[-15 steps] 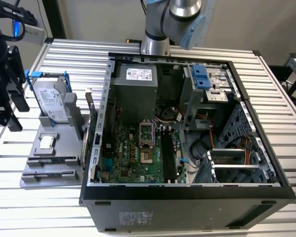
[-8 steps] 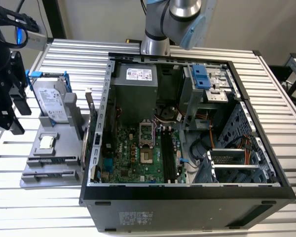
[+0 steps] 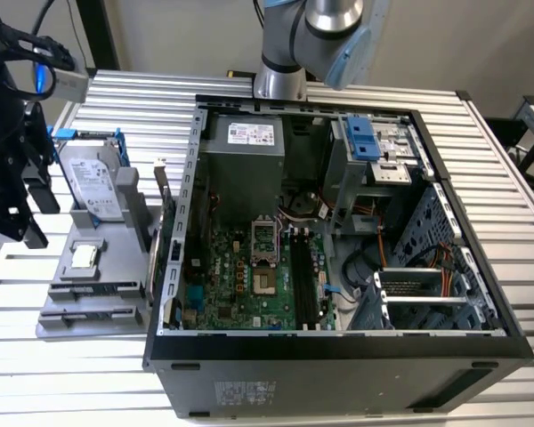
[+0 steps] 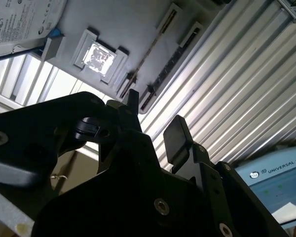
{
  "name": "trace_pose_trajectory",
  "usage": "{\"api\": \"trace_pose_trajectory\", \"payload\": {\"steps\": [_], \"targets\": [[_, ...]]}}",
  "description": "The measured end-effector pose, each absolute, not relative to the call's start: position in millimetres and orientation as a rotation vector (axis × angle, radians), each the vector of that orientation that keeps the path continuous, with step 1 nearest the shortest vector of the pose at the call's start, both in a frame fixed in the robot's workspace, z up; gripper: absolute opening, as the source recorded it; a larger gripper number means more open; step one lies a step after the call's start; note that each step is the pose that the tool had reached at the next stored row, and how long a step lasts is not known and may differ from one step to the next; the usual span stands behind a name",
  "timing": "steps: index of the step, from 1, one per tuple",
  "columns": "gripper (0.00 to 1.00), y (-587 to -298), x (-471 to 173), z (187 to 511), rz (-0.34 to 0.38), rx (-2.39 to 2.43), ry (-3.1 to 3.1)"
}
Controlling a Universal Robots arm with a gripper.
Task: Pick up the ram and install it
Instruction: 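Pick up the ram and move it above insertion slot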
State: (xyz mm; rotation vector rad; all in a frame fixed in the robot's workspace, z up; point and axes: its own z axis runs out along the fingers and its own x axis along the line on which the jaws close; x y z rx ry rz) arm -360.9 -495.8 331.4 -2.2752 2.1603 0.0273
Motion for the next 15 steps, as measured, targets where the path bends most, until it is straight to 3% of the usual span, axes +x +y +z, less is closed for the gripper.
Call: {"api": "trace_pose_trajectory", "payload": {"steps": [15], "targets": [[1.0, -495.8, -361.0, 315.8, 0.027, -2.275, 2.16]]}}
